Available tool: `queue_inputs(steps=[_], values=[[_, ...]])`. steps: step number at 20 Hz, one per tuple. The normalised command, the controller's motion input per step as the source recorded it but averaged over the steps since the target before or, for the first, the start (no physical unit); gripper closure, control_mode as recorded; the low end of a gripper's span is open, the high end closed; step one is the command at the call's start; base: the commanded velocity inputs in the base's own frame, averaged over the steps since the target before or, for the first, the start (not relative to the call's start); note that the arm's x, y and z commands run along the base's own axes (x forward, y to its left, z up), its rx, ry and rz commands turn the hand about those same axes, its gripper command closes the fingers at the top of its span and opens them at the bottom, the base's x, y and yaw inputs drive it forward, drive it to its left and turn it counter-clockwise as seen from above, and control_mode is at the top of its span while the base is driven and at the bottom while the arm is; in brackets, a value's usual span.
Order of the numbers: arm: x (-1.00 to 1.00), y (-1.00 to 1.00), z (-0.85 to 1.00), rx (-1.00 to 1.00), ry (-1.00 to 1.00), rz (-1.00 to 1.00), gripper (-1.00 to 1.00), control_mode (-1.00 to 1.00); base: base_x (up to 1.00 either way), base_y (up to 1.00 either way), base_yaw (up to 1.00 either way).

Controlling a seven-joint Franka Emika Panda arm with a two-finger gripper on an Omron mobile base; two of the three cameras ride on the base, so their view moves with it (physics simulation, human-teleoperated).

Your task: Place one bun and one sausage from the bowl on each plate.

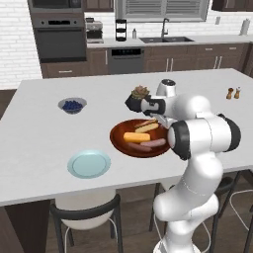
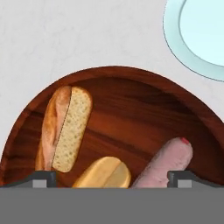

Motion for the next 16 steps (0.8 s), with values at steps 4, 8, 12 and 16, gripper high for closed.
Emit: queue_inputs(steps=[4, 8, 12, 16], values=[[0.34, -0.09, -0.32, 0.0, 0.05, -0.08, -1.0, -1.0, 0.0, 0.0, 0.0], [0.39, -0.01, -0.19, 0.0, 0.09, -0.07, -1.0, -1.0, 0.0, 0.0, 0.0], [0.31, 0.0, 0.0, 0.0, 0.03, -0.06, -1.0, -1.0, 0.0, 0.0, 0.0], [0.28, 0.0, -0.11, 0.0, 0.07, -0.05, -1.0, -1.0, 0.0, 0.0, 0.0]])
